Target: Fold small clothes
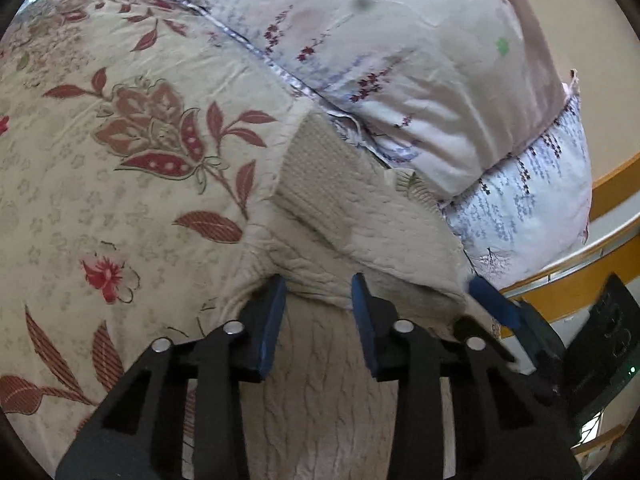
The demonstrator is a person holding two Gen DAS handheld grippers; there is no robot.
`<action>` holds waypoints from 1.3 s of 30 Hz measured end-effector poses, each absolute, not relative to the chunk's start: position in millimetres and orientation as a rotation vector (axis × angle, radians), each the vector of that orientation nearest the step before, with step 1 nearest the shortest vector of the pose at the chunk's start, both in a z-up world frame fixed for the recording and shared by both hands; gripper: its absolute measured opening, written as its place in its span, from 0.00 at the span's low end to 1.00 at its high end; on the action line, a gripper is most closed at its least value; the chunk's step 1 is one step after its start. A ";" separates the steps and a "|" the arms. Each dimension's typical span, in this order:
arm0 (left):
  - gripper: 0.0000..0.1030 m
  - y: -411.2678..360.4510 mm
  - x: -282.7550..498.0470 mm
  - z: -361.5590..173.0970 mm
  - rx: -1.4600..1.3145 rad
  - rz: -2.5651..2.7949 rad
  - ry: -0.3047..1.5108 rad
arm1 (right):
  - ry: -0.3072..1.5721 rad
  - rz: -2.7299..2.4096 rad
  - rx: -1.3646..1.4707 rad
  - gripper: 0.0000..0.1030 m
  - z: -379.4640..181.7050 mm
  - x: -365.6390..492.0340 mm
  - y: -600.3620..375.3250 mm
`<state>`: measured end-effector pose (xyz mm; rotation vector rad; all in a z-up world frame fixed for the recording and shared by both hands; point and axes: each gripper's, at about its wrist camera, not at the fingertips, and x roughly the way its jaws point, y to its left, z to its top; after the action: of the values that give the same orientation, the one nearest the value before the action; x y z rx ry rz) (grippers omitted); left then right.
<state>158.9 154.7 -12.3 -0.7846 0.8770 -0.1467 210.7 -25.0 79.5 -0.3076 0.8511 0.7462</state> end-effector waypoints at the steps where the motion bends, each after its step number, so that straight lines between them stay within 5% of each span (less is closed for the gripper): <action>1: 0.30 155.6 159.4 -13.8 -0.787 -0.149 0.878 | 0.856 0.739 -0.347 0.50 72.3 214.5 -14.8; 6: 0.28 158.4 160.2 -16.7 -0.812 -0.149 0.879 | 0.870 0.698 -0.481 0.49 48.6 220.5 11.9; 8: 0.24 161.0 159.2 -18.5 -0.823 -0.148 0.880 | 0.869 0.644 -0.534 0.24 38.7 222.6 17.1; 11: 0.19 163.5 158.7 -21.0 -0.830 -0.146 0.880 | 0.862 0.613 -0.440 0.09 41.8 227.9 4.3; 19: 0.18 162.6 157.4 -20.7 -0.807 -0.142 0.884 | 0.763 0.360 0.244 0.09 96.4 224.6 -145.2; 24: 0.20 162.6 157.7 -21.2 -0.802 -0.158 0.887 | 0.922 0.190 0.503 0.11 63.0 189.4 -248.6; 28: 0.21 163.3 159.5 -21.3 -0.810 -0.169 0.895 | 0.947 0.123 0.650 0.46 55.7 178.3 -297.2; 39: 0.26 160.3 163.0 -19.7 -0.795 -0.175 0.899 | 1.038 0.040 0.742 0.37 23.9 209.6 -321.2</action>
<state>163.0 160.3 -19.7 -0.7953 0.8989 -0.1748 209.6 -321.2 23.9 0.7415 1.0376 0.0401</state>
